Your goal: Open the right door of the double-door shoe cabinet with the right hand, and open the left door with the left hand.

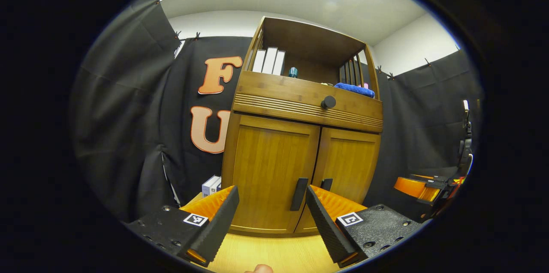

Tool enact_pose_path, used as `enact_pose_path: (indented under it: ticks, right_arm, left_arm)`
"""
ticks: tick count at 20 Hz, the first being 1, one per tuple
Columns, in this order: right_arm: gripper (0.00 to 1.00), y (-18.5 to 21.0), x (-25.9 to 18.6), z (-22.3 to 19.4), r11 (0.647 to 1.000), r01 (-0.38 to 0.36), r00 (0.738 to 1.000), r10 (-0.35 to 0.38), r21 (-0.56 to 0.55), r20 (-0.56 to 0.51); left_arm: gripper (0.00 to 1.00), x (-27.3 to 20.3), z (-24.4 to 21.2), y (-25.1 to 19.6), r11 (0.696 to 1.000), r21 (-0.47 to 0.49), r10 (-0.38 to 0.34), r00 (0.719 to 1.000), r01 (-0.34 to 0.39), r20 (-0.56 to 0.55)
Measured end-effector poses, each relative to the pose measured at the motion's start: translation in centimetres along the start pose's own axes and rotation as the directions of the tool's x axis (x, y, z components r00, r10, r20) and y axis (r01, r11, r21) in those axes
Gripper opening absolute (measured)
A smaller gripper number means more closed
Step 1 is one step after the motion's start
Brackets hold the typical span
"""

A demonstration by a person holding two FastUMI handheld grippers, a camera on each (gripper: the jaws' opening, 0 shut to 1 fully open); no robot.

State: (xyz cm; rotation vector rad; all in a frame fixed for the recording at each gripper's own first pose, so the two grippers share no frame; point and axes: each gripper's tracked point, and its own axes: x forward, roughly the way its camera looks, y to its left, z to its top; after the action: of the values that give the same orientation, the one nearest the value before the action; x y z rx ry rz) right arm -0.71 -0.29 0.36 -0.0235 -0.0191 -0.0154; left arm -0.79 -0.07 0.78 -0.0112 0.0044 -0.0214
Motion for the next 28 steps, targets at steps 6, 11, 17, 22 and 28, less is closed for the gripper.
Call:
enact_pose_path:
  ticks: [6, 11, 17, 22, 28]
  right_arm:
    - [0.98, -0.2, 1.1, -0.4, 1.0, 0.018, 1.0, -0.018, 0.01, 0.004]
    - [0.98, 0.5, 3.0, -1.4, 1.0, 0.009, 1.0, -0.009, 0.024, -0.005]
    - [0.98, 2.5, 5.7, -3.2, 0.998, -0.051, 0.998, 0.052, 0.034, -0.031]
    - [0.98, 3.8, 8.3, -4.6, 0.997, -0.073, 0.997, 0.074, 0.036, -0.027]
    - [0.98, 4.9, 12.0, -6.4, 0.999, -0.043, 0.998, 0.043, 0.011, -0.044]
  left_arm:
    - [0.94, -0.4, 0.0, 0.0, 1.0, 0.003, 0.003, 1.0, -0.003, 0.003]
    - [0.94, -0.6, 0.0, 0.4, 1.0, 0.011, 0.01, 1.0, -0.01, -0.001]
    - [0.92, -0.8, 0.4, 1.2, 0.999, 0.037, 0.03, 1.0, -0.03, 0.007]
    - [0.94, -1.1, 1.3, 0.3, 0.997, 0.078, 0.017, 1.0, -0.019, 0.024]
    - [0.92, -1.4, 1.0, 0.0, 0.998, 0.063, -0.026, 0.999, 0.024, 0.025]
